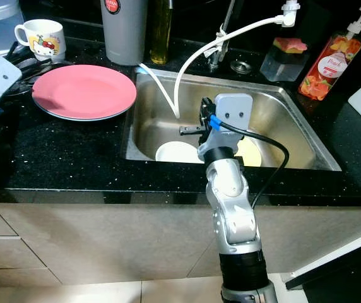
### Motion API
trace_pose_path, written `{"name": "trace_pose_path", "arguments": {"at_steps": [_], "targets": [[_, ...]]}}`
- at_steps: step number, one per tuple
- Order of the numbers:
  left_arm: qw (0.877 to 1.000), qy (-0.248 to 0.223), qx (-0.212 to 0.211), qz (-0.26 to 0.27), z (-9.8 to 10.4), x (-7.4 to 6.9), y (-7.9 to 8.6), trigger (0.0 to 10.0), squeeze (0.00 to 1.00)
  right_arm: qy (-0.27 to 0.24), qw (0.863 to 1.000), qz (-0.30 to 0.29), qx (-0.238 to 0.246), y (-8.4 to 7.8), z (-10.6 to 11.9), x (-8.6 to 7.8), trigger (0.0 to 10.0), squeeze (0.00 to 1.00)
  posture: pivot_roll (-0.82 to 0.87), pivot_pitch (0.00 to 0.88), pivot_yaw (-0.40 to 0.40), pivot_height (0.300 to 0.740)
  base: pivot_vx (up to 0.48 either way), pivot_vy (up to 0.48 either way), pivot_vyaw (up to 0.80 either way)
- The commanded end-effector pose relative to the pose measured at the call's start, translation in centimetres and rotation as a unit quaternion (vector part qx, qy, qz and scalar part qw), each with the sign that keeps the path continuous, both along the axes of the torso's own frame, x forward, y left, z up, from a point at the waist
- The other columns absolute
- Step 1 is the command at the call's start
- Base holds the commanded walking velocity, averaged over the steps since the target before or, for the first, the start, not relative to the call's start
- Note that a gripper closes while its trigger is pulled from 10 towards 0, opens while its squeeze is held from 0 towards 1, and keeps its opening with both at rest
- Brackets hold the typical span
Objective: Kitchen organization
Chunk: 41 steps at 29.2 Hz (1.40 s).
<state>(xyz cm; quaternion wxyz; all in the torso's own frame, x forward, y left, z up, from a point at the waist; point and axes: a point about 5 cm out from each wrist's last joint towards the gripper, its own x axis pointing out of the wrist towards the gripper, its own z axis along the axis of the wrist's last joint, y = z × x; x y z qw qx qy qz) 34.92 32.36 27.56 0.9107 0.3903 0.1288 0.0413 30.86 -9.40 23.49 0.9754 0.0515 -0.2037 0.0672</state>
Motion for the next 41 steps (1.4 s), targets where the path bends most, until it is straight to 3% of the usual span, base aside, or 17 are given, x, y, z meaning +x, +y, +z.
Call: {"name": "trace_pose_path", "arguments": {"at_steps": [1,41], "targets": [[1.000,0.004,0.001,-0.008,-0.15,0.27,-0.32,10.0,0.00,0.004,1.000,-0.007,0.004,-0.34,-0.15,0.05,10.0,0.00,0.28,0.059,-0.155,0.740,0.000,0.000,0.00],[1.000,0.005,0.001,-0.008,-0.41,0.39,-0.31,10.0,0.00,0.002,1.000,-0.003,0.001,-0.16,-0.14,0.11,10.0,0.00,0.28,0.044,-0.156,0.740,0.000,0.000,0.00]]}}
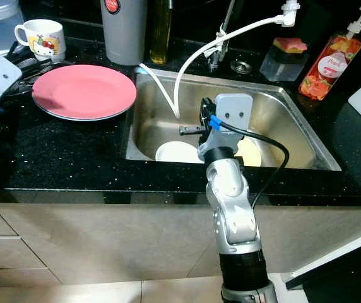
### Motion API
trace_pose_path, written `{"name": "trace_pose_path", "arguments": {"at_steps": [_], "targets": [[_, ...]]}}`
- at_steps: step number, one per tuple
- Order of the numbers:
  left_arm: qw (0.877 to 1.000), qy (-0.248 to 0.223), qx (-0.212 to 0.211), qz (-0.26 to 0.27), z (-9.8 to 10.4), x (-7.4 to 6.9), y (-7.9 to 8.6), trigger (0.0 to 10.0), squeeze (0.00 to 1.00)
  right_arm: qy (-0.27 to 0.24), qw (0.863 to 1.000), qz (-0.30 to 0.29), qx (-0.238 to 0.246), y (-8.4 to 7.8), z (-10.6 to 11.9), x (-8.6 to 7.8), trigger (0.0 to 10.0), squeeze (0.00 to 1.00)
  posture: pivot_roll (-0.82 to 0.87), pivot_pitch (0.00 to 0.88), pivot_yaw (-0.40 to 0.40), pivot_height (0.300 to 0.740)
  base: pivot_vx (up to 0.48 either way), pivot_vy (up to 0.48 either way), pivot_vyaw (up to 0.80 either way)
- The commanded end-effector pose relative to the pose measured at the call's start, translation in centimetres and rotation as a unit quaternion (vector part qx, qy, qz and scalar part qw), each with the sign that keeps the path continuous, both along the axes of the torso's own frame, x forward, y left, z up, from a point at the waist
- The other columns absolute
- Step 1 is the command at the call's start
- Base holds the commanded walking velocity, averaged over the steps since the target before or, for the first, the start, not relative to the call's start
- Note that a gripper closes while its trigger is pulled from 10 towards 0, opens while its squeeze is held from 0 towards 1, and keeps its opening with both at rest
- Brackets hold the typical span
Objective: Kitchen organization
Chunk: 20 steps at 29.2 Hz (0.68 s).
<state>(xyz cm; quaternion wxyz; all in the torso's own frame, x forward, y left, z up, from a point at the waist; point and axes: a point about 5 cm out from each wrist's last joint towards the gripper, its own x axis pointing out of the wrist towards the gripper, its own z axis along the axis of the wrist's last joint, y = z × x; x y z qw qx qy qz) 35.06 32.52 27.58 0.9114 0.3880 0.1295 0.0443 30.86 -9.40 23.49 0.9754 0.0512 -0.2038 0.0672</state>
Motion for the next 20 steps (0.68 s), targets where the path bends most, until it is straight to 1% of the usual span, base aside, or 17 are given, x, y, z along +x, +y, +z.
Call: {"name": "trace_pose_path", "arguments": {"at_steps": [1,11,17,20], "targets": [[1.000,0.005,0.003,-0.011,-0.43,0.25,-0.45,10.0,0.00,0.002,1.000,-0.003,0.002,-0.16,-0.13,0.09,10.0,0.00,0.27,0.042,-0.155,0.740,0.000,0.000,0.00],[1.000,0.005,0.003,-0.012,-0.44,0.21,-0.49,10.0,0.00,0.000,1.000,-0.004,0.001,-0.39,-0.05,0.02,10.0,0.00,0.28,0.043,-0.160,0.740,0.000,0.000,0.00],[1.000,0.004,0.003,-0.012,-0.29,0.27,-0.73,10.0,0.00,0.001,1.000,0.000,0.002,-0.11,0.00,0.21,10.0,0.00,0.28,0.049,-0.168,0.740,0.000,0.000,0.00],[1.000,0.003,0.004,0.000,-0.26,0.23,-0.73,10.0,0.00,0.001,1.000,0.003,0.003,-0.01,0.02,0.21,10.0,0.00,0.28,0.049,-0.169,0.740,0.000,0.000,0.00]]}}
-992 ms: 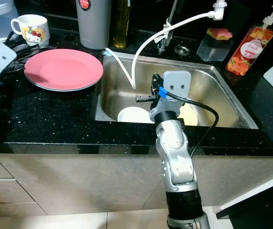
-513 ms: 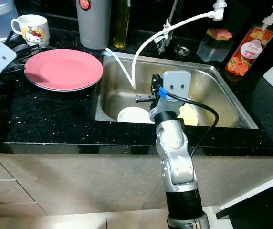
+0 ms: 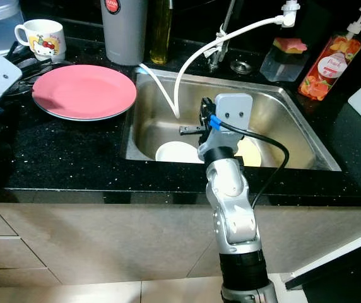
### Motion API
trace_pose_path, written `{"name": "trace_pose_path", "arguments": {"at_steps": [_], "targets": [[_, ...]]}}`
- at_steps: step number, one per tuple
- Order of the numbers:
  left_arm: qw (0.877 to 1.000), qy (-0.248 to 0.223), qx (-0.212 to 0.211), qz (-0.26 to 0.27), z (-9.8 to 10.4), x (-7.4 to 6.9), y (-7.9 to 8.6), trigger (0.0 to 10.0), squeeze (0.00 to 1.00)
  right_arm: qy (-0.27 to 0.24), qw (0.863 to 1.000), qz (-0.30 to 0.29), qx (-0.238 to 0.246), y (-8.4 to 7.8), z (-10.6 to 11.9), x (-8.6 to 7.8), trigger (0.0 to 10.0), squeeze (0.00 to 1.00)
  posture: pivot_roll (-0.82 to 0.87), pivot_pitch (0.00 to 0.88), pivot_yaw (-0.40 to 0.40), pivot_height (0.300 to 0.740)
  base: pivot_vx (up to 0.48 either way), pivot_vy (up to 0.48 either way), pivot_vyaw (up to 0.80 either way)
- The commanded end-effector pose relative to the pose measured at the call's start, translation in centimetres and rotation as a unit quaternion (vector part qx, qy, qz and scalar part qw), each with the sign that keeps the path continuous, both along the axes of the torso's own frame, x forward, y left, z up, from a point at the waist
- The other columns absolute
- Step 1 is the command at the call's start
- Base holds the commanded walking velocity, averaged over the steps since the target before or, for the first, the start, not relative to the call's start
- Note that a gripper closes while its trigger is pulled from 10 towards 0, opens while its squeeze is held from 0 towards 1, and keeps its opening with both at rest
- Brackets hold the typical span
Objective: Kitchen organization
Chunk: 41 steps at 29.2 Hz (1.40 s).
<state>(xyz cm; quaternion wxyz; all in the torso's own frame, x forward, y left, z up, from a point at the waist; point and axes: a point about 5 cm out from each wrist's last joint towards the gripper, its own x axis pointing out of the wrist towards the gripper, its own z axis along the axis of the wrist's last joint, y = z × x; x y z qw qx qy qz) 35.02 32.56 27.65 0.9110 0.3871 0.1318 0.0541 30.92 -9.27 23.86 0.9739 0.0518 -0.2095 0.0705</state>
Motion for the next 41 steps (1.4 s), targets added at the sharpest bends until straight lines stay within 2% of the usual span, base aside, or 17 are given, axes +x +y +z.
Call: {"name": "trace_pose_path", "arguments": {"at_steps": [1,12,20,22,23,24,25,27,28,29,31,32,33,36,38,41], "targets": [[1.000,0.005,0.003,0.007,-0.3,0.2,-0.7,10.0,0.00,0.007,1.000,0.000,0.002,-0.1,-0.4,0.2,10.0,0.00,0.28,0.051,-0.171,0.740,0.000,0.000,0.00],[0.999,0.003,0.003,0.046,-0.2,0.3,-0.7,10.0,0.00,0.009,1.000,0.000,0.003,0.0,-0.5,0.2,10.0,0.00,0.29,0.052,-0.167,0.740,0.000,0.000,0.00],[0.999,0.003,0.002,0.038,-0.1,0.4,-1.1,10.0,0.00,0.010,1.000,-0.001,0.006,-0.1,-0.5,0.2,10.0,0.00,0.30,0.054,-0.171,0.740,0.000,0.000,0.00],[1.000,-0.003,-0.029,0.007,0.0,0.7,-1.9,10.0,0.00,0.010,1.000,0.001,0.006,0.0,-0.5,0.2,10.0,0.00,0.29,0.054,-0.171,0.740,0.000,0.000,0.00],[1.000,-0.003,-0.029,0.007,0.0,0.7,-1.9,10.0,0.00,0.010,1.000,0.001,0.006,0.0,-0.5,0.2,10.0,0.00,0.29,0.054,-0.171,0.740,0.000,0.000,0.00],[0.998,-0.042,-0.032,0.028,1.2,0.7,-2.3,10.0,0.00,0.009,1.000,0.001,0.006,0.0,-0.4,0.3,10.0,0.00,0.29,0.056,-0.172,0.740,0.000,0.000,0.00],[0.997,-0.054,-0.034,0.040,1.6,0.6,-2.3,10.0,0.00,0.009,1.000,0.001,0.007,0.0,-0.4,0.3,10.0,0.00,0.29,0.057,-0.174,0.740,0.000,0.000,0.00],[0.988,-0.103,-0.115,0.004,3.4,0.9,-3.4,10.0,0.00,0.009,1.000,0.000,0.007,-0.1,-0.4,0.3,10.0,0.00,0.29,0.057,-0.176,0.740,0.000,0.000,0.00],[0.975,-0.137,-0.174,-0.006,4.4,1.0,-3.8,10.0,0.00,0.009,1.000,0.001,0.006,-0.1,-0.4,0.3,10.0,0.00,0.29,0.056,-0.176,0.740,0.000,0.000,0.00],[0.964,-0.157,-0.214,-0.012,5.0,1.1,-4.0,10.0,0.00,0.009,1.000,0.001,0.006,-0.1,-0.4,0.2,10.0,0.00,0.29,0.056,-0.176,0.740,0.000,0.000,0.00],[0.945,-0.190,-0.267,-0.025,6.2,1.1,-4.4,10.0,0.00,0.009,1.000,0.002,0.006,-0.1,-0.4,0.2,10.0,0.00,0.29,0.056,-0.176,0.740,0.000,0.000,0.00],[0.945,-0.190,-0.267,-0.025,6.2,1.1,-4.4,10.0,0.00,0.009,1.000,0.002,0.006,-0.1,-0.4,0.2,10.0,0.00,0.29,0.056,-0.176,0.740,0.000,0.000,0.00],[0.925,-0.234,-0.297,-0.034,7.3,1.0,-4.7,10.0,0.00,0.009,1.000,0.001,0.007,-0.1,-0.4,0.3,10.0,0.00,0.29,0.054,-0.173,0.740,0.000,0.000,0.00],[0.919,-0.248,-0.304,-0.034,7.6,1.0,-4.8,10.0,0.00,0.008,1.000,0.000,0.008,-0.1,-0.3,0.3,10.0,0.00,0.29,0.054,-0.173,0.740,0.000,0.000,0.00],[0.905,-0.248,-0.340,-0.058,8.0,1.1,-5.3,10.0,0.00,0.008,1.000,-0.001,0.009,0.0,-0.3,0.3,10.0,0.00,0.28,0.053,-0.171,0.740,0.000,0.000,0.00],[0.898,-0.291,-0.322,-0.073,8.5,0.8,-7.0,10.0,0.00,0.008,1.000,-0.001,0.008,-0.1,-0.3,0.2,10.0,0.00,0.28,0.052,-0.173,0.740,0.000,0.000,0.00]]}}
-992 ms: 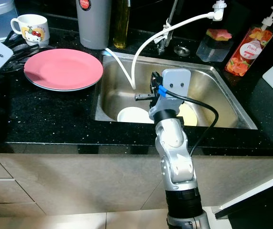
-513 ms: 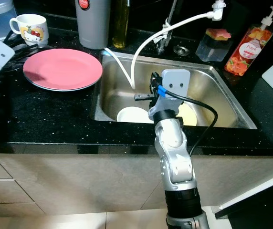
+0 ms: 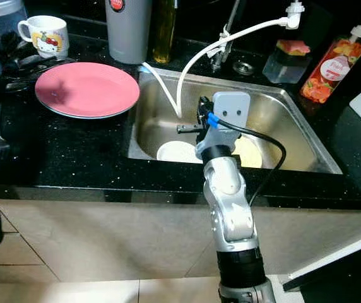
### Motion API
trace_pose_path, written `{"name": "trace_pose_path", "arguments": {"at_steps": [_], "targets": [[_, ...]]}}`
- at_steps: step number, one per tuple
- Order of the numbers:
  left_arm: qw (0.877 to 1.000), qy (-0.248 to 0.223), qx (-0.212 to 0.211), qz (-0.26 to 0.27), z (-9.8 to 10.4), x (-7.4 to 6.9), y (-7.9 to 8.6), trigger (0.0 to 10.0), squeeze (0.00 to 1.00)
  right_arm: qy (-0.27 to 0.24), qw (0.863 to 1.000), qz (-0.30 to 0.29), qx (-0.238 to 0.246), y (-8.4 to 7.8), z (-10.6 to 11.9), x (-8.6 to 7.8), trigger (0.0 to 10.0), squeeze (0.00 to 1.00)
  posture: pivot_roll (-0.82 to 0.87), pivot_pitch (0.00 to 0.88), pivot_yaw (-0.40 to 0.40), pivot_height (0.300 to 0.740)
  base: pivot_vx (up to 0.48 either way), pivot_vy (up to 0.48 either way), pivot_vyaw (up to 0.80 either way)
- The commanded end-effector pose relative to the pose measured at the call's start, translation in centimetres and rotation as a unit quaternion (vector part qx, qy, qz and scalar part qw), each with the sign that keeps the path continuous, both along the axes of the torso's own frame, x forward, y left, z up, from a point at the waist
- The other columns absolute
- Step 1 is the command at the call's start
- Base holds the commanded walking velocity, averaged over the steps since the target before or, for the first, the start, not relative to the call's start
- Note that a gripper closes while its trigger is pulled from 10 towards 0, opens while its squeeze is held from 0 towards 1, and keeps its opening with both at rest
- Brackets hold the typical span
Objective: Kitchen organization
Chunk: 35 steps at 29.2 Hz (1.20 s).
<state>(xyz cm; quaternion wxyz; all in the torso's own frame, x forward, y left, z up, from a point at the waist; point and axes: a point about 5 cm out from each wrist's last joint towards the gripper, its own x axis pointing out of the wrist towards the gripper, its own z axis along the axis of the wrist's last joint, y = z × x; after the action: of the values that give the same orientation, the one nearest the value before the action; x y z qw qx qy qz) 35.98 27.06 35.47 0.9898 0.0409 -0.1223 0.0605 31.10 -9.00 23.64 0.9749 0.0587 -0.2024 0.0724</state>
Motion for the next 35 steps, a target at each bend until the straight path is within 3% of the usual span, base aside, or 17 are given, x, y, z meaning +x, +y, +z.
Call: {"name": "trace_pose_path", "arguments": {"at_steps": [1,4,7,10,12,13,14,16,18,21,26,28,29,31,32,34,35], "targets": [[0.998,-0.052,0.018,-0.004,0.6,-0.3,-2.1,10.0,0.00,0.001,1.000,-0.004,0.002,-0.3,-0.1,0.0,10.0,0.00,0.28,0.050,-0.171,0.740,0.000,0.000,0.00],[0.998,-0.066,0.005,-0.016,0.3,-0.5,-3.1,10.0,0.00,-0.001,1.000,-0.005,0.001,-0.4,0.0,0.0,10.0,0.00,0.27,0.049,-0.170,0.740,0.000,0.000,0.00],[0.984,-0.010,-0.148,-0.098,-1.3,0.4,-3.8,10.0,0.00,-0.004,1.000,-0.006,0.002,-0.6,0.2,0.0,10.0,0.00,0.27,0.047,-0.171,0.740,0.000,0.000,0.00],[0.986,0.002,-0.132,-0.106,-1.7,0.6,-4.4,10.0,0.00,-0.006,1.000,-0.006,0.002,-0.5,0.3,0.0,10.0,0.00,0.26,0.040,-0.173,0.740,0.000,0.000,0.00],[0.987,0.050,-0.139,-0.061,-2.5,1.0,-4.7,10.0,0.00,-0.010,1.000,-0.006,0.000,-0.6,0.5,-0.1,10.0,0.00,0.24,0.035,-0.171,0.740,0.000,0.000,0.00],[0.984,0.088,-0.148,-0.038,-3.0,1.1,-4.8,10.0,0.00,-0.011,1.000,-0.006,0.000,-0.6,0.6,-0.1,10.0,0.00,0.24,0.034,-0.171,0.740,0.000,0.000,0.00],[0.973,0.117,-0.193,-0.056,-3.5,1.3,-5.1,10.0,0.00,-0.012,1.000,-0.008,0.001,-0.7,0.7,-0.1,10.0,0.00,0.24,0.034,-0.169,0.740,0.000,0.000,0.00],[0.966,0.105,-0.209,-0.110,-3.3,1.2,-5.9,10.0,0.00,-0.014,1.000,-0.009,0.001,-0.7,0.8,-0.2,10.0,0.00,0.24,0.030,-0.167,0.740,0.000,0.000,0.00],[0.975,0.055,-0.190,-0.098,-2.7,1.0,-5.8,10.0,0.00,-0.014,1.000,-0.009,0.001,-0.7,0.8,-0.2,10.0,0.00,0.24,0.029,-0.165,0.740,0.000,0.000,0.00],[0.964,0.080,-0.207,-0.145,-3.4,0.7,-6.3,10.0,0.00,-0.015,1.000,-0.010,0.002,-0.7,0.8,-0.2,10.0,0.00,0.24,0.026,-0.166,0.740,0.000,0.000,0.00],[0.966,0.090,-0.183,-0.160,-3.9,0.4,-6.7,10.0,0.00,-0.017,1.000,-0.009,0.001,-0.7,0.9,-0.2,10.0,0.00,0.24,0.022,-0.164,0.740,0.000,0.000,0.00],[0.983,0.106,-0.070,-0.133,-4.1,0.2,-7.2,10.0,0.00,-0.017,1.000,-0.011,0.000,-0.9,1.0,-0.2,10.0,0.00,0.24,0.026,-0.167,0.740,0.000,0.000,0.00],[0.983,0.106,-0.070,-0.133,-4.1,0.2,-7.2,10.0,0.00,-0.017,1.000,-0.011,0.000,-0.9,1.0,-0.2,10.0,0.00,0.24,0.026,-0.167,0.740,0.000,0.000,0.00],[0.986,0.113,0.005,-0.119,-4.2,-0.2,-7.6,10.0,0.00,-0.016,1.000,-0.012,-0.001,-0.9,1.0,-0.2,10.0,0.00,0.24,0.026,-0.164,0.740,0.000,0.000,0.00],[0.986,0.113,0.005,-0.119,-4.2,-0.2,-7.6,10.0,0.00,-0.016,1.000,-0.012,-0.001,-0.9,1.0,-0.2,10.0,0.00,0.24,0.026,-0.164,0.740,0.000,0.000,0.00],[0.982,0.111,0.066,-0.140,-4.1,-0.8,-8.4,10.0,0.00,-0.015,1.000,-0.015,-0.002,-1.0,0.9,-0.2,10.0,0.00,0.24,0.033,-0.155,0.740,0.000,0.000,0.00],[0.982,0.111,0.066,-0.140,-4.1,-0.8,-8.4,10.0,0.00,-0.015,1.000,-0.015,-0.002,-1.0,0.9,-0.2,10.0,0.00,0.24,0.033,-0.155,0.740,0.000,0.000,0.00]]}}
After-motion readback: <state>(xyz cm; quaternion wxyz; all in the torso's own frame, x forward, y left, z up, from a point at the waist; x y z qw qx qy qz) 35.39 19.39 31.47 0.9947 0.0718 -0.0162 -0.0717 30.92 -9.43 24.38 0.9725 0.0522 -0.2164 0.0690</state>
